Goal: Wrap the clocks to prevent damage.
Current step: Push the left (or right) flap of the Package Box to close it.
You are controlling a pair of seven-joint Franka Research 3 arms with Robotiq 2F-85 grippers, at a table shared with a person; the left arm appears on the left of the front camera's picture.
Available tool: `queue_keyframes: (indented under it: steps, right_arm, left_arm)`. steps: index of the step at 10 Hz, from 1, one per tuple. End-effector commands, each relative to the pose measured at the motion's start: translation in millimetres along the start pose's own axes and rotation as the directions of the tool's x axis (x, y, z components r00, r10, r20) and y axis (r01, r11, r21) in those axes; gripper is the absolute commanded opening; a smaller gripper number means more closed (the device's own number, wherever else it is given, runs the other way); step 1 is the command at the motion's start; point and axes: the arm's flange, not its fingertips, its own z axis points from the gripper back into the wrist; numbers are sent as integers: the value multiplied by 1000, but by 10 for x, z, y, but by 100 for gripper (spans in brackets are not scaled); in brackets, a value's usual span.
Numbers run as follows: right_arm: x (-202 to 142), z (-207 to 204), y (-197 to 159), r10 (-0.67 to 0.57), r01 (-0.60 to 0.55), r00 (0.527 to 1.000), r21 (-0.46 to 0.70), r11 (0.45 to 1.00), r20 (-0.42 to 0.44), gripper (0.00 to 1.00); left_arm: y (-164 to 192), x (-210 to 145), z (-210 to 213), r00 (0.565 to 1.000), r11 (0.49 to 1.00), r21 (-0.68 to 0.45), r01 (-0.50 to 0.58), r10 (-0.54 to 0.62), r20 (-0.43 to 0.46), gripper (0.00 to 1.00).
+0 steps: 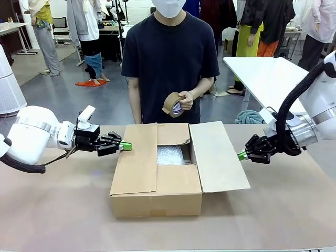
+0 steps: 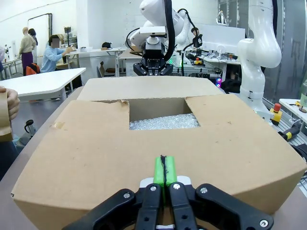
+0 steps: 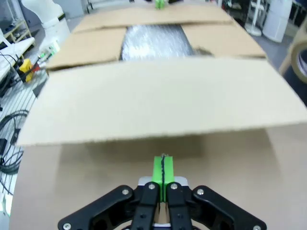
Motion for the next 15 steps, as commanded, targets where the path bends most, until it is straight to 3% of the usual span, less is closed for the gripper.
queue_keyframes:
  steps: [1,7,12,15]
  right_arm:
    - [7,-186,4,30,-35,987,31,999,160,1]
    - [260,-254,83,37,-53,904,25,998,427,1]
    - [395,-665,194,35,-74,898,72,995,439,1]
    - [553,-1032,196,40,-99,916,128,987,398,1]
  left_arm:
    - [2,-29,-1,1000,1000,2,-3,3,-10,0]
    - [2,-29,-1,1000,1000,2,-3,3,-10,0]
    - [2,-29,-1,1000,1000,2,-3,3,-10,0]
    - [2,-29,-1,1000,1000,2,-3,3,-10,0]
